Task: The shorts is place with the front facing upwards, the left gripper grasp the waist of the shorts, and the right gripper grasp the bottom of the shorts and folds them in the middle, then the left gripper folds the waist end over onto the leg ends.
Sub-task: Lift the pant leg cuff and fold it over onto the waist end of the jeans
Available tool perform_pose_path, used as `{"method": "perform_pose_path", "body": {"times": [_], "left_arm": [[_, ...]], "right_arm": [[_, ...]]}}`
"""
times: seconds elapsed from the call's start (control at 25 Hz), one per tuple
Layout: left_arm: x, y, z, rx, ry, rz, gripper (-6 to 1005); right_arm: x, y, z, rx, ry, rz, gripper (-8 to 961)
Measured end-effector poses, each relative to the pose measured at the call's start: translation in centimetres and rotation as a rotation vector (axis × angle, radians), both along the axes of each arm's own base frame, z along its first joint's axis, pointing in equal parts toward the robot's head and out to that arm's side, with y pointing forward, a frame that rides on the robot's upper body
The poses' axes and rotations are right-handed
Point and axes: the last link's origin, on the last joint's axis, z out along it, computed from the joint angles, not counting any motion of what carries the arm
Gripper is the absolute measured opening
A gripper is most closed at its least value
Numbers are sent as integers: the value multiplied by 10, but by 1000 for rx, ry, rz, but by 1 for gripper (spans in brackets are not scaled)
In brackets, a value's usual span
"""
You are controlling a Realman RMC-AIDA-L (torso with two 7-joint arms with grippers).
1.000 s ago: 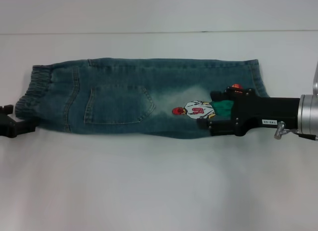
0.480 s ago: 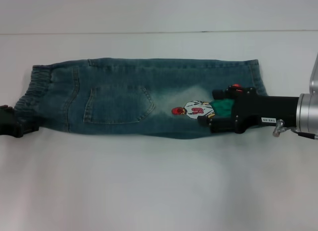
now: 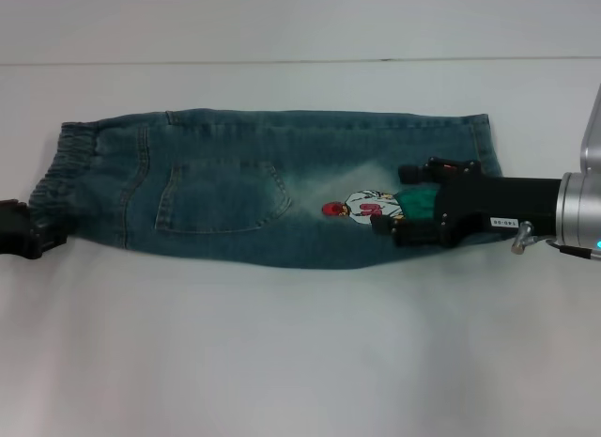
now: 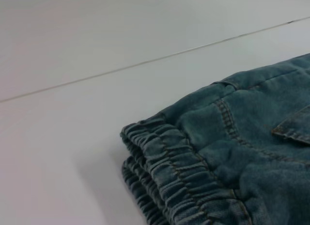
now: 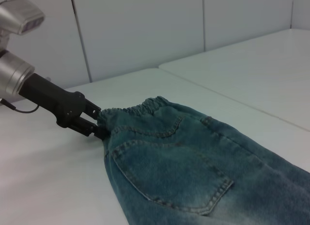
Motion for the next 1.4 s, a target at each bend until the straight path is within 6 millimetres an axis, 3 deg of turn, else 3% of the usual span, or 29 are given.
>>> {"method": "perform_pose_path", "body": {"times": [0.56, 0.64, 1.08, 1.4], "left_arm": [[7, -1, -4, -39, -33, -15, 353], [7, -1, -4, -38, -33, -14, 162], [7, 0, 4, -29, -27, -15, 114], [24, 5, 11, -54, -42, -57, 64]], "right_arm": [[0, 1, -4, -1, 8, -17, 931], [1, 1, -4, 0, 12, -19, 931], [-1, 3, -5, 9, 29, -27, 922], [0, 6, -17, 58, 44, -23, 918]]}}
